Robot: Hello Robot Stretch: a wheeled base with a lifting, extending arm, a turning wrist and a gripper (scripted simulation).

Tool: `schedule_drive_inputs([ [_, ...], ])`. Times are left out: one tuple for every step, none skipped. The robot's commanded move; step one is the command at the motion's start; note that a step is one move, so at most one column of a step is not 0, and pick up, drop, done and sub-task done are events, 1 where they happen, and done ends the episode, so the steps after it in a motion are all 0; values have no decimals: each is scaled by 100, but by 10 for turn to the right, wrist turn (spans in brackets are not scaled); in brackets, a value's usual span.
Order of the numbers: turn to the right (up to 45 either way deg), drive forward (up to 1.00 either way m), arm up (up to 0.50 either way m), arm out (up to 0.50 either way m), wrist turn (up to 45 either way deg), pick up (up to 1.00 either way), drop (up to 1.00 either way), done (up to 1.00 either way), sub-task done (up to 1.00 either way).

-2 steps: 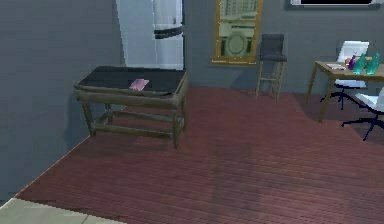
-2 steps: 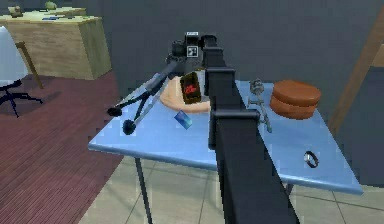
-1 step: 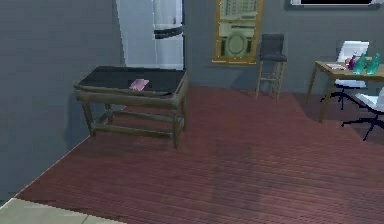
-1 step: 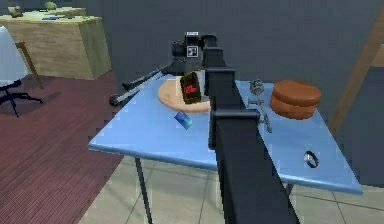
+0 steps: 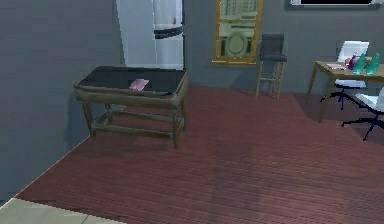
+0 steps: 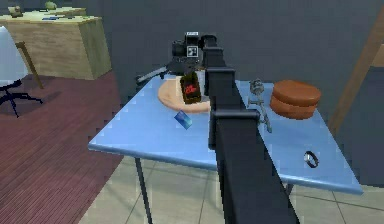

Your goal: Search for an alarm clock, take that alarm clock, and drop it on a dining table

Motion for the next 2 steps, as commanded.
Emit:
schedule_drive_inputs([
  [0,0,0,0,450,0,0,0,0],
  [0,0,0,0,150,0,0,0,0],
])
